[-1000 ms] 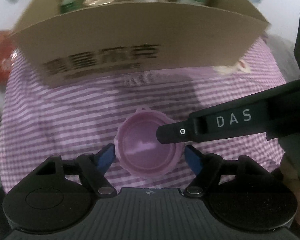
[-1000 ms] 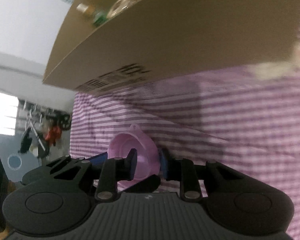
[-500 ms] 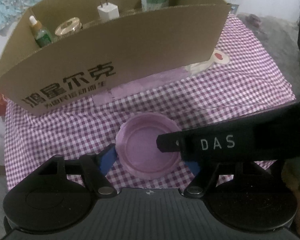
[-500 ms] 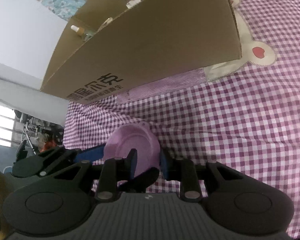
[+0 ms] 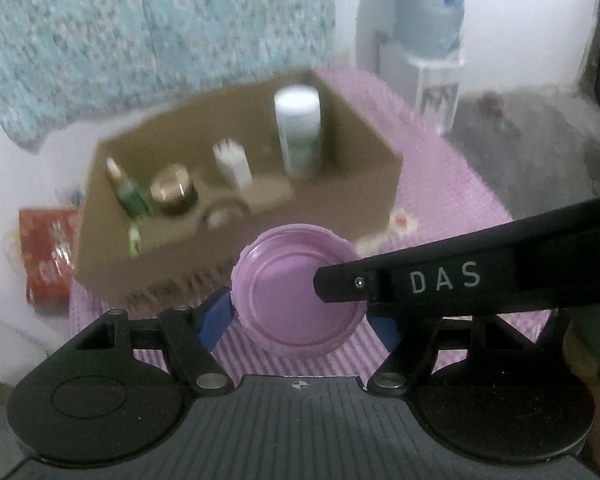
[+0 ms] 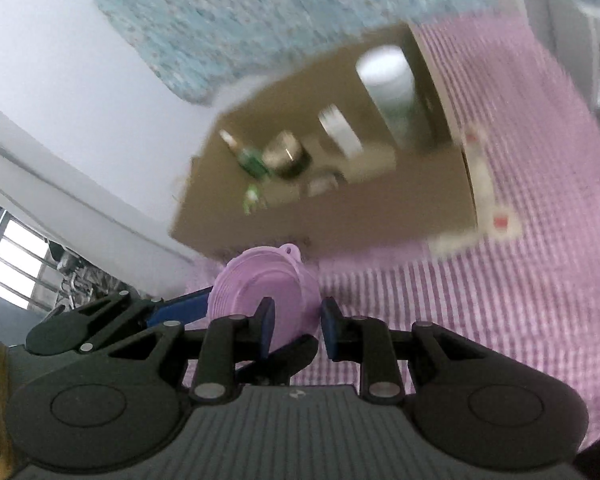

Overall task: Organize rigid objects
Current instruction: 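Carry the pink lid into the box and set it down with the right tool, then open the right tool and withdraw it from the box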

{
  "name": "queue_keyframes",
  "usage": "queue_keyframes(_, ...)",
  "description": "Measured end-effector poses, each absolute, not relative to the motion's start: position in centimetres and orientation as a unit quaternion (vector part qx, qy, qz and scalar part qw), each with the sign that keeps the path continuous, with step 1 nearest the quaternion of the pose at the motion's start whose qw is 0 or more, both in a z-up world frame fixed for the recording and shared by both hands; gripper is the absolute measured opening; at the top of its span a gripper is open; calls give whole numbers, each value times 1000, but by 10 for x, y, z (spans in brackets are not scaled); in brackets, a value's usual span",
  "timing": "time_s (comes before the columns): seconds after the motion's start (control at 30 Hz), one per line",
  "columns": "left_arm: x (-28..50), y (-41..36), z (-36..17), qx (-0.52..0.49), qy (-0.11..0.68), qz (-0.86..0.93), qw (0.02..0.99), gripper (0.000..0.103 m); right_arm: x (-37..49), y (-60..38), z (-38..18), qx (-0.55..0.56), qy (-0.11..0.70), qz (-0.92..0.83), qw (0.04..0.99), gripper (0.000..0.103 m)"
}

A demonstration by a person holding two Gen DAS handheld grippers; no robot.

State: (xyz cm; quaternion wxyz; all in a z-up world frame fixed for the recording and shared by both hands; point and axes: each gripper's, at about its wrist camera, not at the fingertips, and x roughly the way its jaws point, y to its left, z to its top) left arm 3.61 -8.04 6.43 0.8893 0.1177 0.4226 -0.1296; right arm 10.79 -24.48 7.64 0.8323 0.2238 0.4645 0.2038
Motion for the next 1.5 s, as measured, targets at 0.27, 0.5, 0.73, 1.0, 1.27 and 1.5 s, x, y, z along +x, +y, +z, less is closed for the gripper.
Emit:
queue_keyframes(0.27,86,-80,93,90,383,-125,911,72,154,-241,126,191,417,220,861,27)
queue_keyframes(0.5,155,-82,75,52,442,-132,886,72,227,-239,120,152,456,214,850,27)
queue_keyframes(0.73,197,-88,34,15,513,-140,847,72,282,-232,82,85,524,199,824,27)
queue_keyframes(1.0,210,-85,6,-17,551,-147,821,72,300,-218,57,13,554,200,808,27)
queue_keyframes(1.27,217,-78,-7,-48,566,-144,810,77,309,-213,53,-19,549,198,812,27)
queue_keyframes(1.5,210,-69,6,-50,550,-134,823,77,304,-226,63,17,531,202,823,27)
